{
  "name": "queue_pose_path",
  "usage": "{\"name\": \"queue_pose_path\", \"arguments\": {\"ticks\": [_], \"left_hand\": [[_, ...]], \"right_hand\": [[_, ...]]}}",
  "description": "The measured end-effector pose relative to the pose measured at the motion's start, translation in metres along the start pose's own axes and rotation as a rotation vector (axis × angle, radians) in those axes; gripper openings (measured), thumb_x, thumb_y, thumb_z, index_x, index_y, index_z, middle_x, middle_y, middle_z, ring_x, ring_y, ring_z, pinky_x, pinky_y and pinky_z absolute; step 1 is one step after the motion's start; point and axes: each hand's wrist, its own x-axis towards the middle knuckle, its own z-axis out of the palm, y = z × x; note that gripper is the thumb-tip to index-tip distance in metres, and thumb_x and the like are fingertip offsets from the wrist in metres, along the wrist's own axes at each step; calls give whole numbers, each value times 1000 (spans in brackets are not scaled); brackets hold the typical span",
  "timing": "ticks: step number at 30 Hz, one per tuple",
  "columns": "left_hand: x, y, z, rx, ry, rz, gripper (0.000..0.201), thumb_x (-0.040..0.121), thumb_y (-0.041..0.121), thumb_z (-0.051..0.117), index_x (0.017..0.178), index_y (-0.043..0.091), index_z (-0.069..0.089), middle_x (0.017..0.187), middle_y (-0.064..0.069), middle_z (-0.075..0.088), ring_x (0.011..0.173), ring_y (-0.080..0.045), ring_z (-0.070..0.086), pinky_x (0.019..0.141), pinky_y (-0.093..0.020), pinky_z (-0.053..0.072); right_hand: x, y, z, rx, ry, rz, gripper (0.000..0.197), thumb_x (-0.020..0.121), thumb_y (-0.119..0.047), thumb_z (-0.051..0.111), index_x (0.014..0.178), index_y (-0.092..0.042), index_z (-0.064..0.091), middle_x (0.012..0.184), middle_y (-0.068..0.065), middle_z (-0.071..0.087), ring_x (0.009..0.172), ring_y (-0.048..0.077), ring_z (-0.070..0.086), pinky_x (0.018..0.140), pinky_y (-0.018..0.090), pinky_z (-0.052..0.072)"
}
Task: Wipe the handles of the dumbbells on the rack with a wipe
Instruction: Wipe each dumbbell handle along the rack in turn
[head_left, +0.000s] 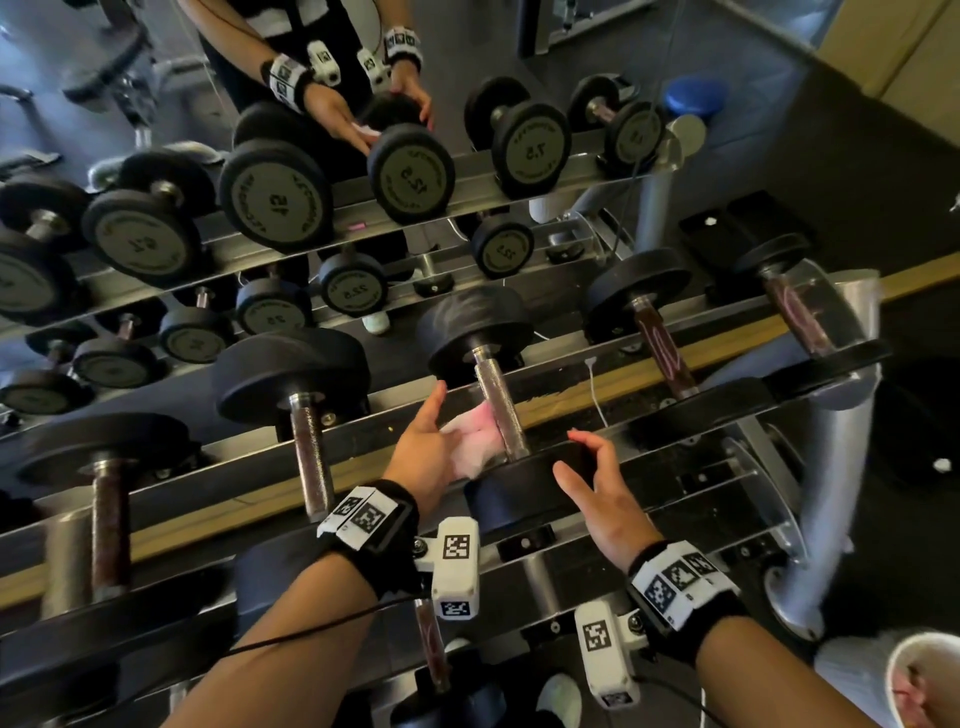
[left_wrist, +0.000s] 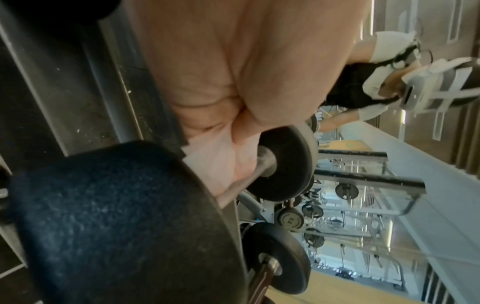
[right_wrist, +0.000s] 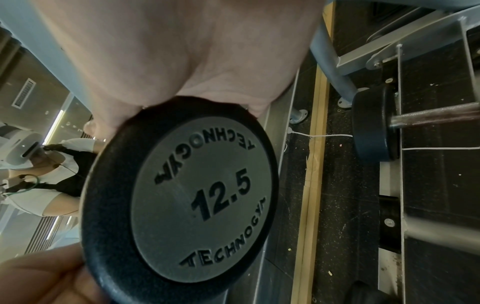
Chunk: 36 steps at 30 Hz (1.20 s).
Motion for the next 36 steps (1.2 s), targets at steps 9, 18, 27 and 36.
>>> {"name": "queue_pose_path", "arguments": {"ticks": [9,18,27,36], "left_hand": [[29,0,14,51,193,4,59,100,-4,37,152,25,34,140,-19,52,104,-27,64,88,-37,52],[42,-8,37,-38,201,93,32,98,5,53,127,19,53,125,-15,63,105,-27,63,98,-49,51],[40,-18,27,270,180,217,38,98,5,53,131,22,60,122,-4,67,114,-21,63,107,-44,46],[27,-24,2,232,45,162,44,93,-12,52,132,6,59,120,-16,69,112,-29,66,101,-43,51]], "right_hand": [[0,1,0,-10,-3,0,46,92,-41,61,130,-47,36,129,1,53,114,15,58,91,29,48],[-3,-2,2,33,-10,0,48,93,-35,61,133,-41,36,131,4,53,117,17,58,93,29,49],[-1,-1,2,51,-10,-10,51,89,-40,63,132,-42,36,131,5,54,116,19,60,103,43,49],[2,5,0,72,-5,-21,55,82,-47,65,131,-45,39,128,3,55,112,17,62,99,40,51]]}}
